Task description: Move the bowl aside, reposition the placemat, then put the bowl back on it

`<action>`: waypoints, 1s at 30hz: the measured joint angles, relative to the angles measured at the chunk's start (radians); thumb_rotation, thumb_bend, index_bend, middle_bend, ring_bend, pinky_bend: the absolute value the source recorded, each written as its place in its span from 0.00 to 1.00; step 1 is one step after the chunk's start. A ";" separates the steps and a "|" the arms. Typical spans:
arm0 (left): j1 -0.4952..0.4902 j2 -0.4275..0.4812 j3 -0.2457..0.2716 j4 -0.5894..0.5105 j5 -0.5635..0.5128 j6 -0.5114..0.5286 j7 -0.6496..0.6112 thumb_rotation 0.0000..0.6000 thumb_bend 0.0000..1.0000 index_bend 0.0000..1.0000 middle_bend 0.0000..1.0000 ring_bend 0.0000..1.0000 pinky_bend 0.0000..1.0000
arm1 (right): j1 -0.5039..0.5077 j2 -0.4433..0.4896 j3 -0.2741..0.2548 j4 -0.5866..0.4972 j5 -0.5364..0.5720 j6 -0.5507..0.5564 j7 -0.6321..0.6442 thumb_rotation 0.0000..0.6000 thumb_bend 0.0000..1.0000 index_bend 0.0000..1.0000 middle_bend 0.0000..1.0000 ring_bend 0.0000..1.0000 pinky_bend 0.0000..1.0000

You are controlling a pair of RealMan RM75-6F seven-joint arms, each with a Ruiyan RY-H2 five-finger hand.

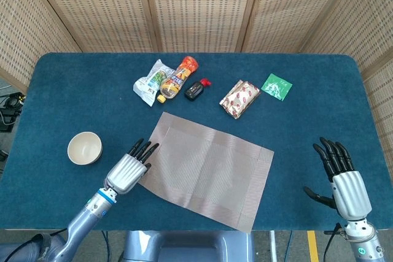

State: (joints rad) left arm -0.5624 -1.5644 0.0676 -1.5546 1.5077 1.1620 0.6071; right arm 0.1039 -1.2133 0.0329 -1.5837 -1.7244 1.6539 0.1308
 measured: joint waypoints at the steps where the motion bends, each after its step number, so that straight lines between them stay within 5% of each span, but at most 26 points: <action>1: 0.001 0.009 0.008 -0.021 0.010 -0.002 0.010 1.00 0.60 0.65 0.00 0.00 0.00 | -0.001 0.000 0.000 -0.001 -0.001 0.001 0.000 1.00 0.20 0.06 0.00 0.00 0.00; 14: -0.019 0.078 0.072 -0.211 0.078 -0.101 0.066 1.00 0.60 0.66 0.00 0.00 0.00 | -0.009 0.015 0.003 -0.007 -0.004 0.022 0.026 1.00 0.20 0.06 0.00 0.00 0.00; 30: -0.056 0.110 0.099 -0.235 0.161 -0.160 -0.129 1.00 0.60 0.66 0.00 0.00 0.00 | -0.014 0.018 0.004 -0.011 -0.008 0.028 0.026 1.00 0.20 0.06 0.00 0.00 0.00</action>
State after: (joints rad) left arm -0.6185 -1.4543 0.1670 -1.7892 1.6689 1.0017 0.4780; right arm 0.0902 -1.1950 0.0373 -1.5948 -1.7323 1.6820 0.1571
